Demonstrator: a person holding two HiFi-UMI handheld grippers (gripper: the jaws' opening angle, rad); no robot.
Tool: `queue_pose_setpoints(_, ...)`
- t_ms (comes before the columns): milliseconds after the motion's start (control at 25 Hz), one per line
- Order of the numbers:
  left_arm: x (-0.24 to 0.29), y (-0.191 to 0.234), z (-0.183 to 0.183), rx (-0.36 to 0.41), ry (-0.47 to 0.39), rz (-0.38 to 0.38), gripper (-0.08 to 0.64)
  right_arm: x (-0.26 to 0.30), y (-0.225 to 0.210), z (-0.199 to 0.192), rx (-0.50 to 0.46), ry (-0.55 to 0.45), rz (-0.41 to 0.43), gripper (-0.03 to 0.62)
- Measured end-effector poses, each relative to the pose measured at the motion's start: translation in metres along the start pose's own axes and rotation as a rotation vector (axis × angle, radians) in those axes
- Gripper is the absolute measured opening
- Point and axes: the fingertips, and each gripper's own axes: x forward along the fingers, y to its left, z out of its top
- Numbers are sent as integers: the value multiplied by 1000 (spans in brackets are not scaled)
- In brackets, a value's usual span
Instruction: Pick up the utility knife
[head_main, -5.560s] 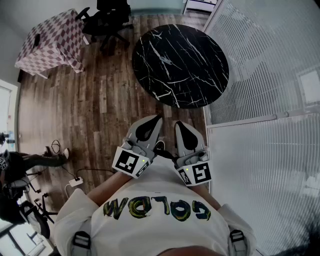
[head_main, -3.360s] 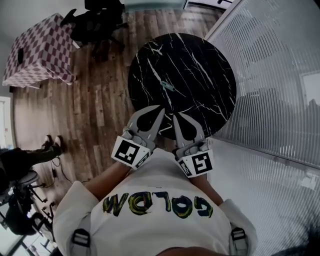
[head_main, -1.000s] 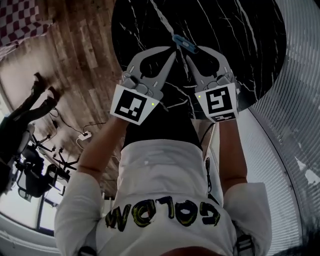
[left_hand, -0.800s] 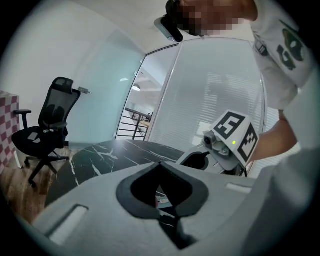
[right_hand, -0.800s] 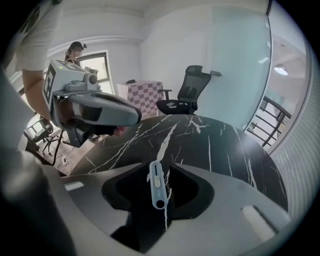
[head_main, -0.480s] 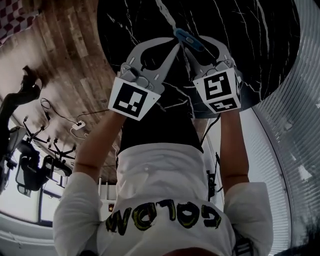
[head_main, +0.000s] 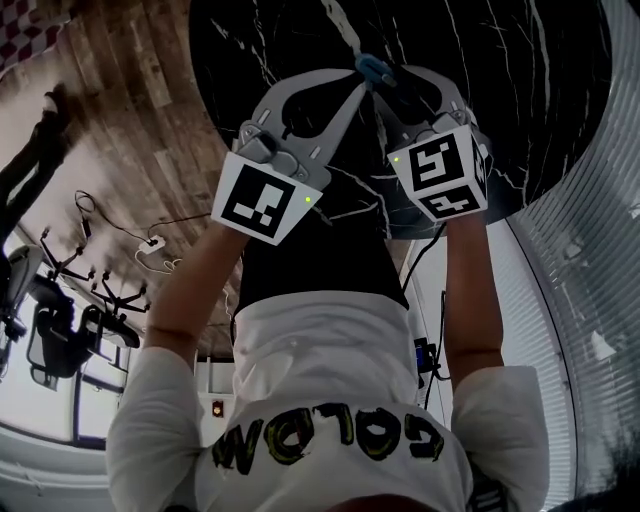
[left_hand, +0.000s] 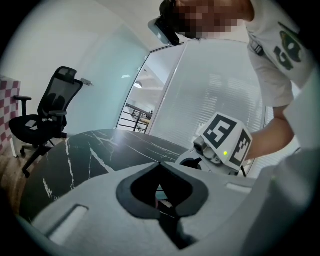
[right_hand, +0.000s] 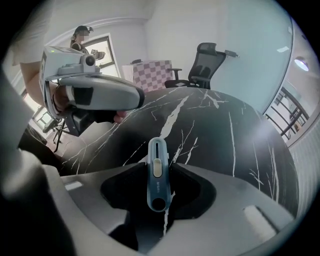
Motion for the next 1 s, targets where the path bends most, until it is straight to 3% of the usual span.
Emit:
queue_pose_setpoints(520, -8, 1, 0, 21, 2, 17, 5, 2, 3, 3, -48, 63, 0, 130)
queue_pose_setpoints(800, -18, -8, 14, 41, -5, 37, 5, -4, 6, -1, -10, 40, -12, 130)
queue_pose_setpoints(1000, -24, -13, 30, 37, -38, 58, 4, -27, 9, 5, 26, -29, -32, 130)
